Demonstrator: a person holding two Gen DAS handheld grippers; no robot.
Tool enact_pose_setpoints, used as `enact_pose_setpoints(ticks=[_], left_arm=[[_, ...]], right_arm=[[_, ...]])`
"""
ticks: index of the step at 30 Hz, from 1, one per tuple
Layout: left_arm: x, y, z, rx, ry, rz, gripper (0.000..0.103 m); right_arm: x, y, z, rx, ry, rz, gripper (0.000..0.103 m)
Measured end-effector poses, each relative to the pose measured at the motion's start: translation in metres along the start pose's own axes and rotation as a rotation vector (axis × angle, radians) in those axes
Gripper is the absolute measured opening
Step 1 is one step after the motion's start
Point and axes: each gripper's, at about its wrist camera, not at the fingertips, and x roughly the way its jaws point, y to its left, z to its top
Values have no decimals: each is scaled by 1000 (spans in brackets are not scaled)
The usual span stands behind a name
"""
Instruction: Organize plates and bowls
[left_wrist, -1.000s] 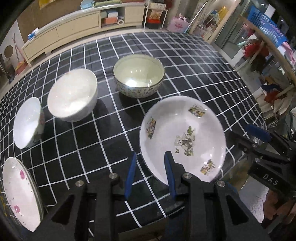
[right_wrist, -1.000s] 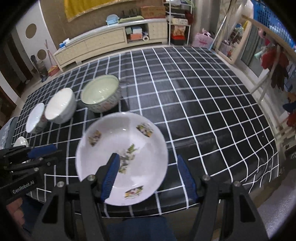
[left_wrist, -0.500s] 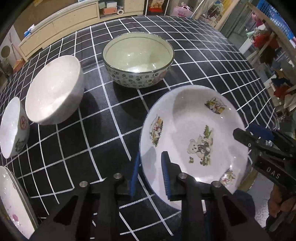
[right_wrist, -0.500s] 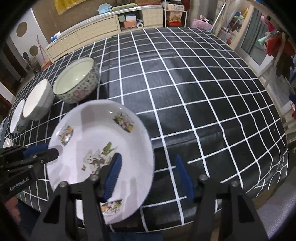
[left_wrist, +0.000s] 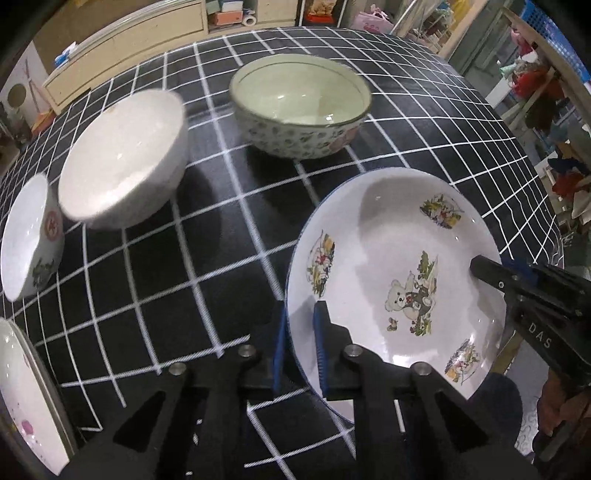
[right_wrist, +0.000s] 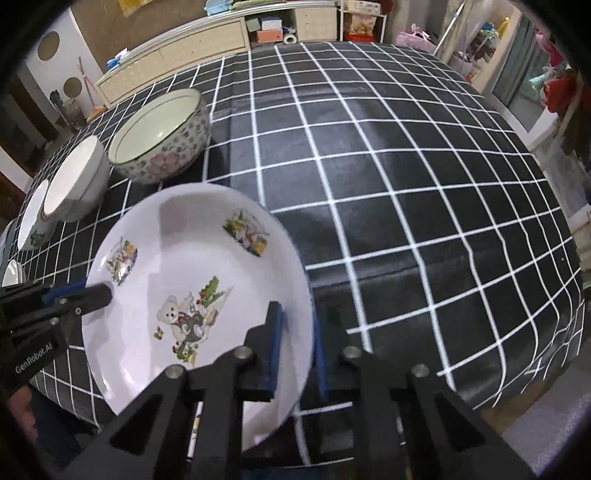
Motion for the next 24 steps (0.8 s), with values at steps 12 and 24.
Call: enact_pose_setpoints(ticks=[12,24], left_arm=[[-22,64,-58,-81,16,51,13],[-45,136,-103,-165,10,65,13]], right_arm=[[-5,75,-27,-118,41,3,20],[-6,152,-44,-183,62,21,20]])
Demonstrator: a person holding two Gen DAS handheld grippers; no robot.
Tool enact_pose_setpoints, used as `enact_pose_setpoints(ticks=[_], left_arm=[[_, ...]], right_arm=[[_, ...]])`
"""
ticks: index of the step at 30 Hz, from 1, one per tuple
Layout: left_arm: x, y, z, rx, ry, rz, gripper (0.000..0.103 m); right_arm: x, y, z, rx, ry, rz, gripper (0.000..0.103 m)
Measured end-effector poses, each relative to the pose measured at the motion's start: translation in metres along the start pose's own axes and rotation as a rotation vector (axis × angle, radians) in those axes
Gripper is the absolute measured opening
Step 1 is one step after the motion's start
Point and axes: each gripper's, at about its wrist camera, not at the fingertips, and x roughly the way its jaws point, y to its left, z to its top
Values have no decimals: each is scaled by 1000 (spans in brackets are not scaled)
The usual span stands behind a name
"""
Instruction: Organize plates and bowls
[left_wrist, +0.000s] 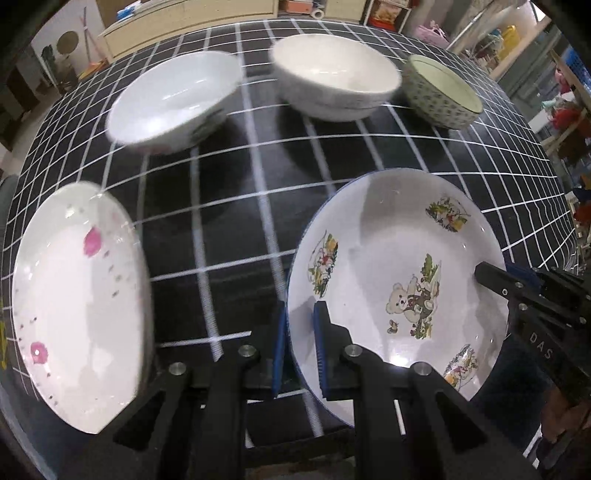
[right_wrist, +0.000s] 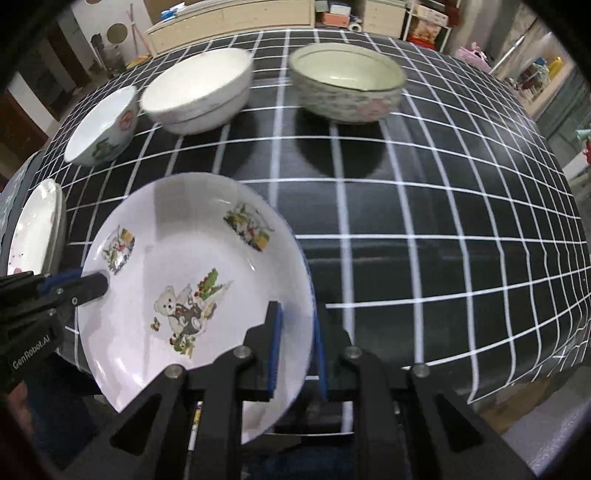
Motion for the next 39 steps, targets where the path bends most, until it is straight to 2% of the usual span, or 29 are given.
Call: enact_pose_setpoints(ticks=[6,14,20,23,29,32,39], left_arm=[[-7,46,-13,-36,-6,4,13],[-14,63,-15,-48,-9,-5,13],[-13,57,-14,-37,-18,-10,13],[-13,56,-14,-39,-19,-13,13],[-14,53,-13,-39,-12,-4,13],[-21,50,-12,-18,-27,21,13],[-50,60,-2,-38,-83,19,13]], right_arm=[[2,32,1,-40,8,7,20],[10,51,11,-58,9,-5,21],[13,51,12,-61,-4,-10,21],[2,50,-1,-55,0,-16,22],[6,53,4,-36,15,-21,22],[1,57,7,-33,-2,-26,22],[-17,64,18,-15,-22,3,22]])
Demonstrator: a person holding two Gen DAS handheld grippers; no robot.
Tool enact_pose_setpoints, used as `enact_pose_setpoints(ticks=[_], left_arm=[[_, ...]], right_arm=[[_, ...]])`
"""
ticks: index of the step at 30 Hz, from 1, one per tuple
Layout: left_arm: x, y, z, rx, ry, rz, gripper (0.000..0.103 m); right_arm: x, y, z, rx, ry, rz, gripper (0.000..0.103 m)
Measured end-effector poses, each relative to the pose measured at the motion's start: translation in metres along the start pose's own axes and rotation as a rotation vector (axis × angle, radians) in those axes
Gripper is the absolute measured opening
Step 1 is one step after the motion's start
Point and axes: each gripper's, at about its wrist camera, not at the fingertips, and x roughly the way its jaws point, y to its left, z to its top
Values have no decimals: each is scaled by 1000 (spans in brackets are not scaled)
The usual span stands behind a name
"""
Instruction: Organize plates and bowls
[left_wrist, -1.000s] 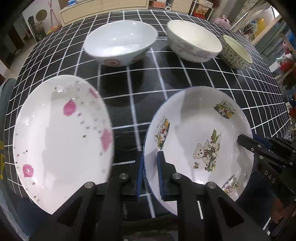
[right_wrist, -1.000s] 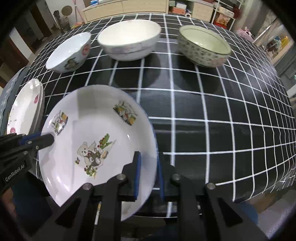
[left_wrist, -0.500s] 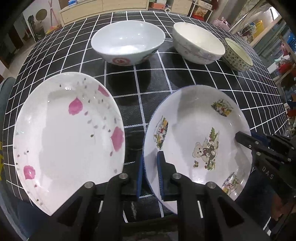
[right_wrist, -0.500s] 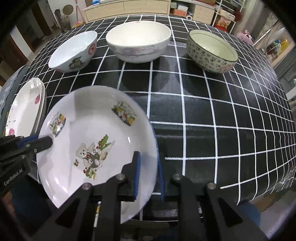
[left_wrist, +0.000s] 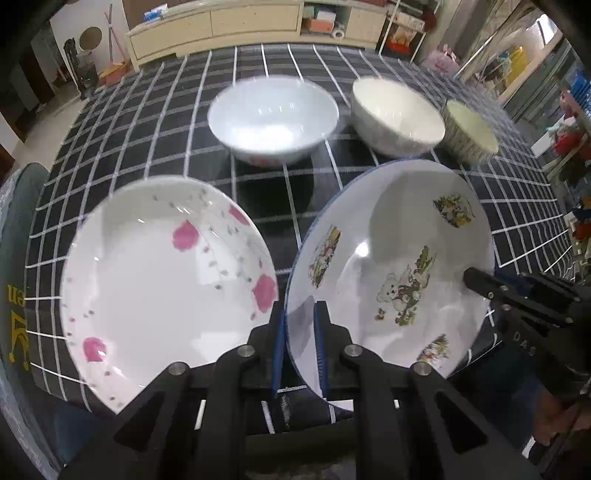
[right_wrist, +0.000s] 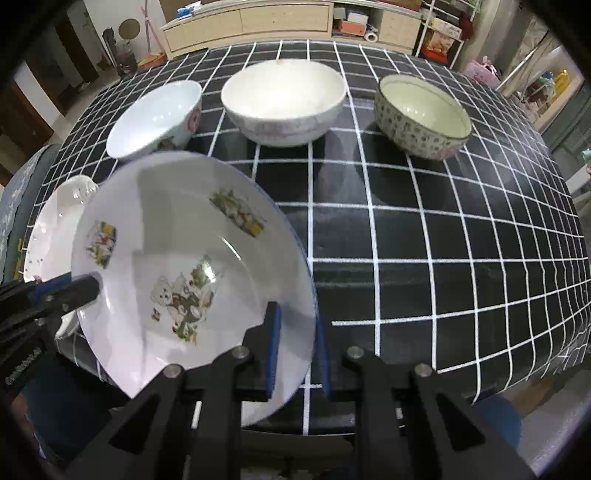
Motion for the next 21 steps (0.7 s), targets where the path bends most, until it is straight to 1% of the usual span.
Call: enact_pose_setpoints(ticks=[6,12,15,21], left_arm=[[-25,12,6,-8,-44,18,13],[-41,33,4,-44,-68,33,13],[-44,54,2,-75,-68,52,13],[-47,94,-13,-132,-59,81,13]], right_arm=[[-18,16,15,-2,-40,21,22],[-22,39,28,-52,-56,37,22],[-20,60,31,-90,-59,37,22],[-11,103,37,-164,-46,68,22]])
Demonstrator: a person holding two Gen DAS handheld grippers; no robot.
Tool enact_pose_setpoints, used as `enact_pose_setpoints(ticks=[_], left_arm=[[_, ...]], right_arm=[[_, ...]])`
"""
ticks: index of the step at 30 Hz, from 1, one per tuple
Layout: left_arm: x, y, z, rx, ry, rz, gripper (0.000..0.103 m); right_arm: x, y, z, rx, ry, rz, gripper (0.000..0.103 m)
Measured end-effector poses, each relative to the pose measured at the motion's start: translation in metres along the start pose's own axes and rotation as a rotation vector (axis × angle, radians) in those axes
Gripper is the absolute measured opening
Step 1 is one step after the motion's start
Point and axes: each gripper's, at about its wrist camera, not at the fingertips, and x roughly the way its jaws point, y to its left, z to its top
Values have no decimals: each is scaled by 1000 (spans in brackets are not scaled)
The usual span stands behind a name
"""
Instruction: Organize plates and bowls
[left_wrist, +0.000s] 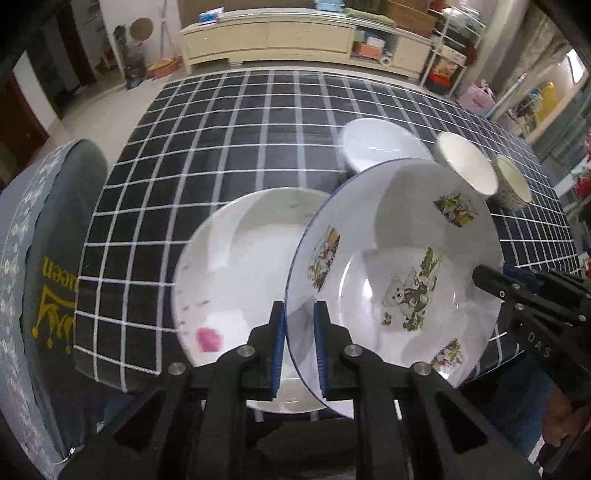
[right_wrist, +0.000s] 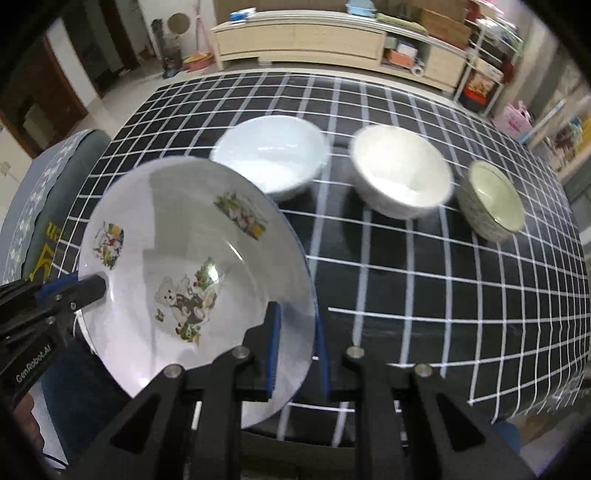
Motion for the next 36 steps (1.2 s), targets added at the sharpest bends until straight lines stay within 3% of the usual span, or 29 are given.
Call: enact_pose_setpoints(ticks=[4,15,36], left_arm=[[1,32,-6,-65,9,6,13],[4,79,-16,-106,23,68,13],[38,77,3,-81,60,68,14]], right_arm=[[11,28,7,-54,17,14,22],[38,75,20,-133,48,19,22],[52,74,30,-127,70,5,22]])
